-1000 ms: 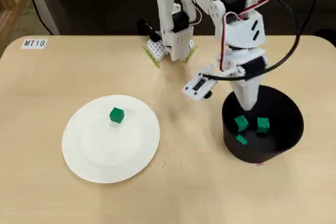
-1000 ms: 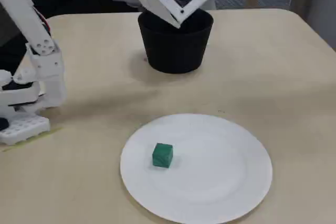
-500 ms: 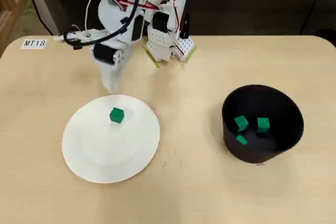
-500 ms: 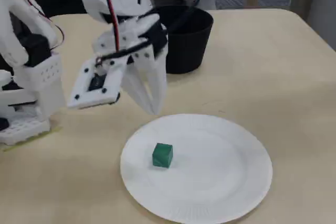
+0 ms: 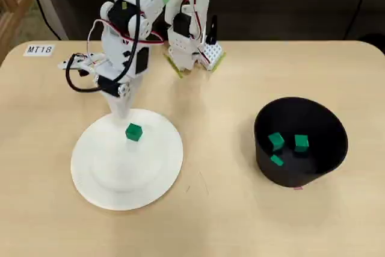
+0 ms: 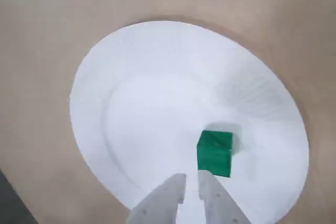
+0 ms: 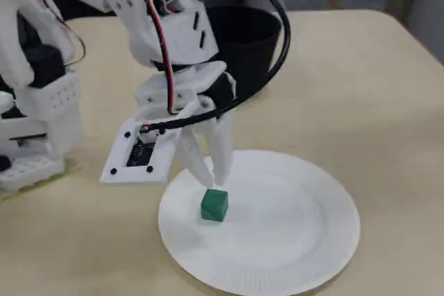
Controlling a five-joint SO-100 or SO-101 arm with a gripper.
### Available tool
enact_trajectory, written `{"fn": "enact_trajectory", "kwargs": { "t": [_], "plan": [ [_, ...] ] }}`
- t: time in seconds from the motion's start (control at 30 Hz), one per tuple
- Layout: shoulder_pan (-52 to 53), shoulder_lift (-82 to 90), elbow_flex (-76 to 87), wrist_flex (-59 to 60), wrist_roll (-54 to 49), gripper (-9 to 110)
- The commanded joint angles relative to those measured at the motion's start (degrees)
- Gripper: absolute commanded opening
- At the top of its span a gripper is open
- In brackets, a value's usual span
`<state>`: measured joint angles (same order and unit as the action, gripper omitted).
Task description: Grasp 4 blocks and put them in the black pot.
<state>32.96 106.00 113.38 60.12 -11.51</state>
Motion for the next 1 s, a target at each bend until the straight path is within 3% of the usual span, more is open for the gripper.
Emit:
{"fn": "enact_trajectory", "kwargs": {
  "t": [0.0,0.17,0.53,0.73,0.97],
  "plan": [
    [-0.4,0.0,-1.0,0.6,-0.8,11],
    [-2.5,-1.6,-1.0,1.1,-1.8,22],
    [-2.5,-10.7,-8.3,0.4,-11.1,18],
    [-2.4,-14.1,-14.9,1.1,-15.2,24],
    [-3.3,-14.7,-15.6,7.6,-11.1,32]
  ]
}}
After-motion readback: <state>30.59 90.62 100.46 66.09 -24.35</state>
